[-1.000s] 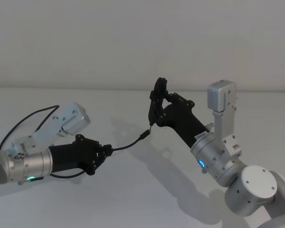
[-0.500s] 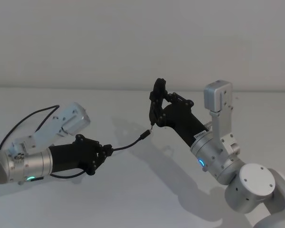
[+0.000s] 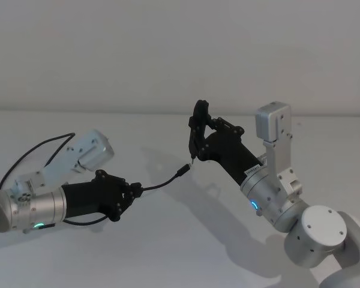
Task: Pick up the data cable with the one hand.
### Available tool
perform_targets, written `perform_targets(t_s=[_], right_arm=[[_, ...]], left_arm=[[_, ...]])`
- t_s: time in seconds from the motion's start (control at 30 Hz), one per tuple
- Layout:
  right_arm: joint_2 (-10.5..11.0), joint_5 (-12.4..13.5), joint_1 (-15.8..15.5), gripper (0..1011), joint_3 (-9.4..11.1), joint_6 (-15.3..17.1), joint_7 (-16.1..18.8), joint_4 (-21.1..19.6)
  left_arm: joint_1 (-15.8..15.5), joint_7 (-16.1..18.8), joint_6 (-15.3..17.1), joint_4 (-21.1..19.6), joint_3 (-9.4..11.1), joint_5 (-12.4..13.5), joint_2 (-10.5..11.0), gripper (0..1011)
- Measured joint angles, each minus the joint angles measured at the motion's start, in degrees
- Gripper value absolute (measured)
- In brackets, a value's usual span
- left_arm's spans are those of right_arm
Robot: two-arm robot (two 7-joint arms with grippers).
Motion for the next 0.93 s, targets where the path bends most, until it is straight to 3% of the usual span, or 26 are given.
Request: perform_targets(t_s=[0.93], right_arm=[[0.03, -0.29, 0.21, 275, -0.01, -0.16, 0.13, 0.38]], left_arm=[[0.0, 0.0, 0.0, 0.0, 0.0, 0.0, 0.0, 46]])
